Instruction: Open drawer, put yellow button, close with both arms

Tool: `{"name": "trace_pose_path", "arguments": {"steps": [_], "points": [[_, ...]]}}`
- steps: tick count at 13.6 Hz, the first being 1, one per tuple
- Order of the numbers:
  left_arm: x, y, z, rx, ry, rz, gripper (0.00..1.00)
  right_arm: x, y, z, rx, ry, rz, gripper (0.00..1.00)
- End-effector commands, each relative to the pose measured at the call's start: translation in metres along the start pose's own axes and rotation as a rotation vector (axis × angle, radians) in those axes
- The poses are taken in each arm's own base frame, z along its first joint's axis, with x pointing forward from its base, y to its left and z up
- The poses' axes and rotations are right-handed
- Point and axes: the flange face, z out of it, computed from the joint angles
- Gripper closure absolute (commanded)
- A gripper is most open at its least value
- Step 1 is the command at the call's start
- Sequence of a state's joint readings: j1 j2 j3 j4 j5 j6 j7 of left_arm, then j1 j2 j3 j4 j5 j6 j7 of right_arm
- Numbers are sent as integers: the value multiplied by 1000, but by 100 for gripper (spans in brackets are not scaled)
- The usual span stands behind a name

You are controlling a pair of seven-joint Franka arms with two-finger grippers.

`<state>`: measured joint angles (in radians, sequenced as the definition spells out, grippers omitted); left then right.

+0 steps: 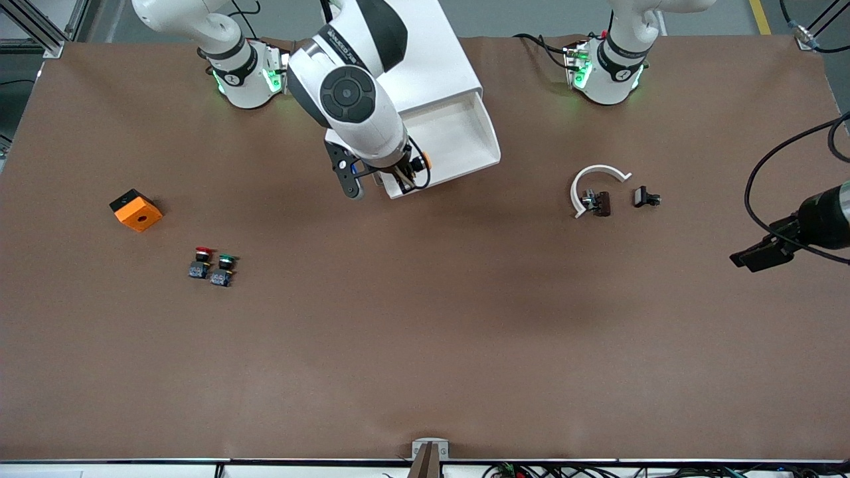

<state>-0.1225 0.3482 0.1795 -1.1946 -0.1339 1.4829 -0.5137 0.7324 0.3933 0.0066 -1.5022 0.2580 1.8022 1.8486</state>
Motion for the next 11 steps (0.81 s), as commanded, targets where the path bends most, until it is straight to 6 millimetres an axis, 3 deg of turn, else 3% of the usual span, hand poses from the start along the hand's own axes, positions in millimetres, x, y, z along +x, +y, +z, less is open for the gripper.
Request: {"name": "trace_pose_path", "arguments": {"steps": [1, 5, 8, 11], "points": [[-25, -15, -25, -30, 23, 140, 0, -19, -4, 5, 1, -23, 10, 79], [-63, -6, -48, 10, 76, 250, 0, -43, 4, 21, -18, -13, -25, 79], [-77, -27, -49, 7, 123, 344, 0, -52, 5, 40, -42, 2, -38, 79], [-90, -32, -54, 10, 136, 349, 0, -56, 6, 46, -50, 7, -44, 77]]}}
